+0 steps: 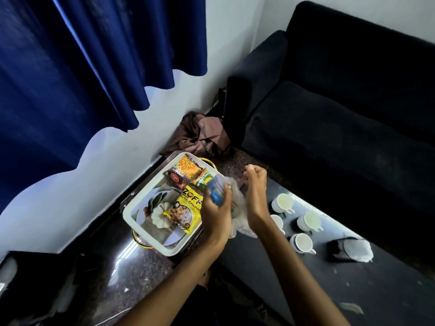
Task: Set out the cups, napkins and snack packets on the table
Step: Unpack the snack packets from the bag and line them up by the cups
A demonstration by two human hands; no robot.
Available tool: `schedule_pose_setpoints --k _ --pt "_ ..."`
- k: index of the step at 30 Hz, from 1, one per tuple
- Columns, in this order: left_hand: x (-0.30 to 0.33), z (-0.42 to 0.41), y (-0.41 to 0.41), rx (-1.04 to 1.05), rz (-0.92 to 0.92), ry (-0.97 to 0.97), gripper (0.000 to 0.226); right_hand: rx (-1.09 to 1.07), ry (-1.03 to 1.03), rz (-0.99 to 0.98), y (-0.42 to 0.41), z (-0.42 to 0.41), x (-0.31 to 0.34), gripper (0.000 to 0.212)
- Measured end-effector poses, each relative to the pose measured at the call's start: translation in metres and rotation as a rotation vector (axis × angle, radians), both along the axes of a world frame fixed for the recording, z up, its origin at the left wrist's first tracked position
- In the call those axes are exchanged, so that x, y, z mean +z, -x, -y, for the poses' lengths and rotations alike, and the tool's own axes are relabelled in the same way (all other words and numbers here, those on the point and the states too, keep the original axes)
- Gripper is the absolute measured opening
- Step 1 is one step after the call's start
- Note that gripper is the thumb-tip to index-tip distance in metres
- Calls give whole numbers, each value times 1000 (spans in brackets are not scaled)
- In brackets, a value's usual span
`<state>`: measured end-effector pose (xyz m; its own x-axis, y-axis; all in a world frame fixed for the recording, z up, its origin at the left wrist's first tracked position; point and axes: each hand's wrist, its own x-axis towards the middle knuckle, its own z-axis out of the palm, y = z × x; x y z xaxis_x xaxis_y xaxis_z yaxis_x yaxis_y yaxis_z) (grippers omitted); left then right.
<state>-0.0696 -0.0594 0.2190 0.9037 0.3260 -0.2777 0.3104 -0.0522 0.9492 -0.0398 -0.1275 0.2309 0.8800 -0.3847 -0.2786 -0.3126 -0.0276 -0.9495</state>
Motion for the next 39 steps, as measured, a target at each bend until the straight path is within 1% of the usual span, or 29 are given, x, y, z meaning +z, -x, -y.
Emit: schedule_pose_setpoints --k 2,5,6,8,9,10,12,13,14,16,18,19,22,24,26,29,32,33,35,37,39 --pt "7 1 -5 59 28 9 34 -48 -25 14 3 19 -2 9" --pt "18 1 -20 143 119 11 38 -168 -92 1 17 41 -4 12" --pt "20 6 -22 151 157 14 39 -169 -167 -46 23 42 -4 15" --pt "20 22 -15 101 237 -57 37 -86 -407 -122 34 34 -5 38" --pt "19 33 -6 48 270 -100 34 -60 -512 -124 38 29 -4 47" --pt "14 43 3 10 300 -119 28 -66 -590 -108 41 25 -2 51" --pt "9 58 16 -49 302 -100 13 -129 -670 -62 48 30 4 49" --pt "8 63 19 -82 282 -94 13 -152 -656 -31 53 37 7 45" --pt "6 68 22 -113 269 -82 15 -170 -595 1 58 45 6 40" --pt "-4 78 29 -176 218 -48 8 -248 -463 30 70 59 0 30" --pt "-10 97 40 -249 120 -60 35 -351 -363 12 84 74 -5 29" --pt "-13 107 49 -281 70 -61 43 -399 -331 -1 92 83 -8 27" --pt "-17 137 73 -408 -19 -68 50 -566 -244 4 120 113 -20 8" --pt "-16 161 94 -523 -82 -75 55 -667 -176 -3 144 135 -28 6" --pt "-19 182 115 -622 -155 -57 53 -765 -142 -9 169 157 -35 6" --pt "-24 216 151 -781 -254 -48 45 -877 -93 -27 213 191 -42 2" --pt "-34 242 178 -941 -268 -46 28 -961 -96 -40 250 219 -49 3" --pt "-36 255 191 -995 -267 -49 27 -997 -88 -43 267 231 -54 3" --pt "-42 275 215 -1092 -292 -66 35 -1070 -72 -60 297 250 -64 3" --pt "-51 301 244 -1196 -297 -161 41 -1193 -81 -81 333 271 -77 4" --pt "-62 325 276 -1306 -287 -234 42 -1339 -112 -101 369 290 -89 9"
